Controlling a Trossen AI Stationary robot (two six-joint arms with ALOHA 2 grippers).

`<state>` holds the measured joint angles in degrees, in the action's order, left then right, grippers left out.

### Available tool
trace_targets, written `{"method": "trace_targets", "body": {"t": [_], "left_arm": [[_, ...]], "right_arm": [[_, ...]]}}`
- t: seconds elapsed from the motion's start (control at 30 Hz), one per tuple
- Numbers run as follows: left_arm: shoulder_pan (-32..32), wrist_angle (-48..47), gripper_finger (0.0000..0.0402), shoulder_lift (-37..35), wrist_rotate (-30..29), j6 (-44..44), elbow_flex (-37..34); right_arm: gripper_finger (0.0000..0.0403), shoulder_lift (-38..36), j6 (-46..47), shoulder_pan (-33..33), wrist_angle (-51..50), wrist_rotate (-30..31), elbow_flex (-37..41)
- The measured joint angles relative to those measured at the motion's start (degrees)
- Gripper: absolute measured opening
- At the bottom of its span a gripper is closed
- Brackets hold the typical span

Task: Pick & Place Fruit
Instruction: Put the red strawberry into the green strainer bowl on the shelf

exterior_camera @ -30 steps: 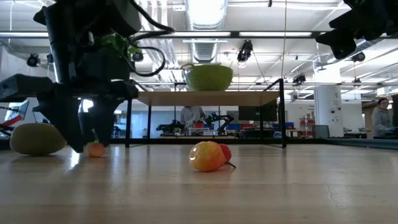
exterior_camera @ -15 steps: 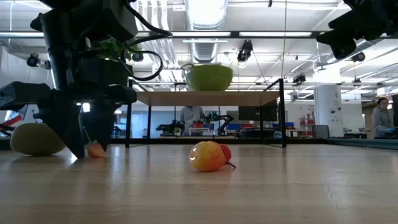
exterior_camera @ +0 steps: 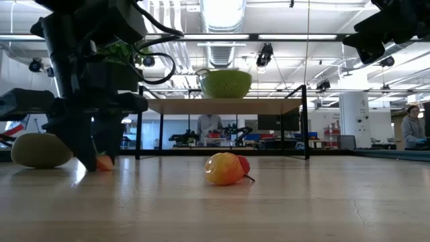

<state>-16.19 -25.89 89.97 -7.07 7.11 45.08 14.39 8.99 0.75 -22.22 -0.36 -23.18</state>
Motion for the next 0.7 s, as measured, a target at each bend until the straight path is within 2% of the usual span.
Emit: {"method": "trace_targets", "body": {"t": [0.3, 0.7], "left_arm": [[0.02, 1.38, 0.0108, 0.11, -0.37, -0.44, -0.02], [0.07, 7.27, 0.0078, 0.31, 0.5, -6.3, -0.13]], "right_arm": [[0.0156, 0.01, 0.0, -0.02, 0.0, 0.01, 0.0], [0.0119, 0.0, 0.0, 0.01, 0.0, 0.01, 0.0]]}}
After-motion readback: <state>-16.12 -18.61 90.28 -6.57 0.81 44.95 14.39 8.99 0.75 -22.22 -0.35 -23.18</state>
